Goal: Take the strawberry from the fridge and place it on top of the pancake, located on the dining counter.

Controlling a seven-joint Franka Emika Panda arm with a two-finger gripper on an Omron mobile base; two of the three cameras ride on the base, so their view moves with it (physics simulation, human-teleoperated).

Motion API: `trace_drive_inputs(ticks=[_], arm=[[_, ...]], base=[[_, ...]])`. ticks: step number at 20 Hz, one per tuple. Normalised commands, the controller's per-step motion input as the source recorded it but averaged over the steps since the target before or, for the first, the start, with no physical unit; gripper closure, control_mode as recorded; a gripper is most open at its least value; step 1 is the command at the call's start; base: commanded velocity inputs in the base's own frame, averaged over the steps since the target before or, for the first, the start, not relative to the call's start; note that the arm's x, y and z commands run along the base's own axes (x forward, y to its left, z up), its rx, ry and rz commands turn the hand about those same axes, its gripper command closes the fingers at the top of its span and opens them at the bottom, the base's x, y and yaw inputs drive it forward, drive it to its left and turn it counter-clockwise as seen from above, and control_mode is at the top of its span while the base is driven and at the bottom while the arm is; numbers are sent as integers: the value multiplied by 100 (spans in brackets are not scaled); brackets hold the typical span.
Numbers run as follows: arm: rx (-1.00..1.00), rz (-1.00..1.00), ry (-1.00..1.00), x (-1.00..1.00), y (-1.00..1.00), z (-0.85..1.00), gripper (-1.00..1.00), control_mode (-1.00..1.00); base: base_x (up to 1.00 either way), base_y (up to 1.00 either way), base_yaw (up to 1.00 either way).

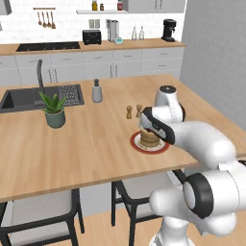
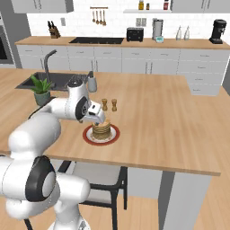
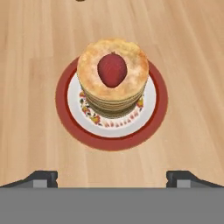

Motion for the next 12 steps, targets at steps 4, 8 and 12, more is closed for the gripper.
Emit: trace_drive_inputs(ticks=[4,8,12], arm=[[-7,1,0,-100,62,0,-100,-100],[-14,8,1,-70,97,0,-100,-100],[-14,13,10,-14,92,0,-100,-100]], base=[[0,0,0],[0,0,0],[0,0,0]])
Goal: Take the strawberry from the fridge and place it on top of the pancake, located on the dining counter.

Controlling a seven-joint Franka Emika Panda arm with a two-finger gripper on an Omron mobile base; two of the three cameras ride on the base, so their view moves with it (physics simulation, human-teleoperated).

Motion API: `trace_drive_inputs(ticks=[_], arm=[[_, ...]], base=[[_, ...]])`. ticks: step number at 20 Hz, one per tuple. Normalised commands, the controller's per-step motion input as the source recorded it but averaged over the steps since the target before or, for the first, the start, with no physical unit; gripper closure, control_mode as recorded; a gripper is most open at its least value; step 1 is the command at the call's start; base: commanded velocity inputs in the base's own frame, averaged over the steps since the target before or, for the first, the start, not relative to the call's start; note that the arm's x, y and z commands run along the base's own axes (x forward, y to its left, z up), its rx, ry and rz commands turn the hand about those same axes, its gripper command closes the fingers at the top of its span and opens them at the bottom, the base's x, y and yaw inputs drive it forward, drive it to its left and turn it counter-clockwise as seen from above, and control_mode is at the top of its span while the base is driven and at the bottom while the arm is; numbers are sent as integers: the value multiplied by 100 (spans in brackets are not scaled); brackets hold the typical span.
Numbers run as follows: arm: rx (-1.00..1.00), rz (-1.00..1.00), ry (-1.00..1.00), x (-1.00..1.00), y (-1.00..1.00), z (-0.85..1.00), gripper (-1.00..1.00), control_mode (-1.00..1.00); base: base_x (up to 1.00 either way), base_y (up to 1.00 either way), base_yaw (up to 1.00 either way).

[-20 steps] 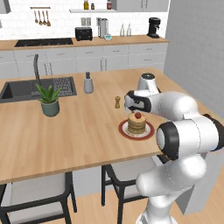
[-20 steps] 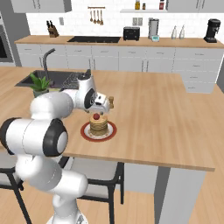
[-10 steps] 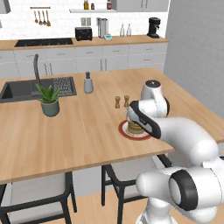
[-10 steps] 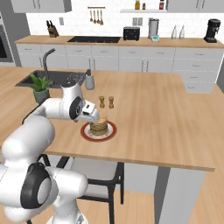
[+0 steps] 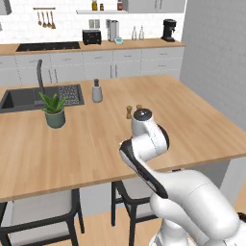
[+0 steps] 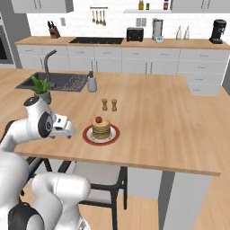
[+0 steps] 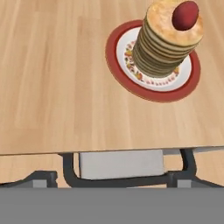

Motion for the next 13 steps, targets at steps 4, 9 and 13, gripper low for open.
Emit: trace_drive_inputs(ticks=[4,9,13], arm=[[-2,7,16,0,59,-7,-100,-100],[0,1,17,-11,39,-17,-100,-100],[0,0,8,-33,22,-7,-100,-100]], base=[[0,0,0],[0,0,0],[0,0,0]])
